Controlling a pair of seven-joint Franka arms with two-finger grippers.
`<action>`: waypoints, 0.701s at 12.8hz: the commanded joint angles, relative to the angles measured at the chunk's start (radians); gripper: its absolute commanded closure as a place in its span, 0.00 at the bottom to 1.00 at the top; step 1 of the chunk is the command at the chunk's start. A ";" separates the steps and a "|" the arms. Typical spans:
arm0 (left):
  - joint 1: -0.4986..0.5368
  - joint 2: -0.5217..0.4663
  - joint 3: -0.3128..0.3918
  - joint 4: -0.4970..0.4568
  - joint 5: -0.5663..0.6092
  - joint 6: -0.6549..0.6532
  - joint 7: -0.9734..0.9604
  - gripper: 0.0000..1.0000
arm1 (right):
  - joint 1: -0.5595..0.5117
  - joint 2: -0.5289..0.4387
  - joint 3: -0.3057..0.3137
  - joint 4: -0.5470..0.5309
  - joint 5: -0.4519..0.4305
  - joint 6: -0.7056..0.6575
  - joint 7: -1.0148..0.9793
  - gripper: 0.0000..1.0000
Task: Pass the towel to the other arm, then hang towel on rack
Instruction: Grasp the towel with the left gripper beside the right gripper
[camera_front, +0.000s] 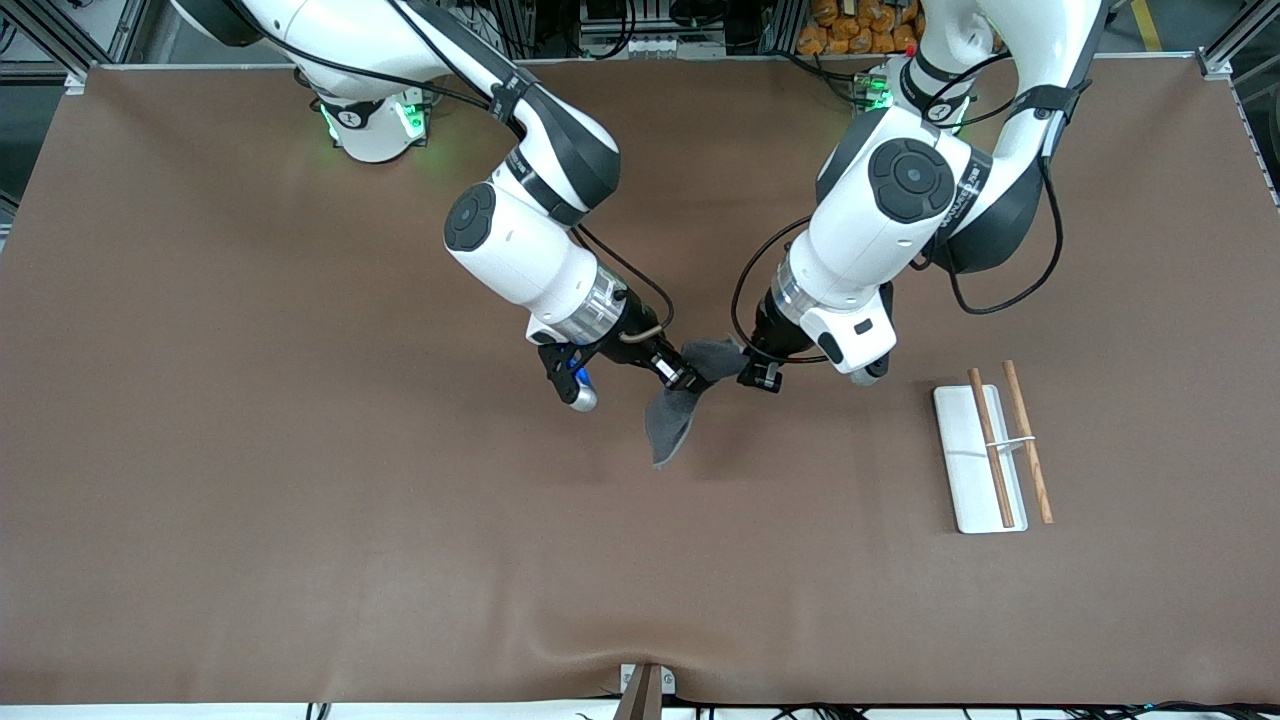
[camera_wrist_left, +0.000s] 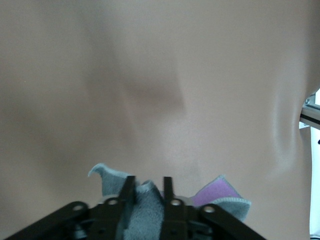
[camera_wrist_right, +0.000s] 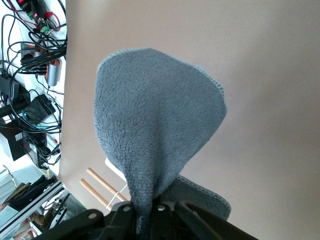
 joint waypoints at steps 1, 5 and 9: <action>-0.015 0.009 0.005 0.015 -0.006 -0.001 0.002 1.00 | 0.018 0.024 -0.010 0.033 0.004 0.008 0.017 0.98; 0.017 -0.011 0.009 0.013 -0.006 -0.017 0.180 1.00 | 0.018 0.024 -0.012 0.033 0.003 0.008 0.017 0.97; 0.114 -0.038 0.013 0.013 -0.006 -0.122 0.422 1.00 | 0.011 0.024 -0.012 0.032 0.003 0.007 0.012 0.00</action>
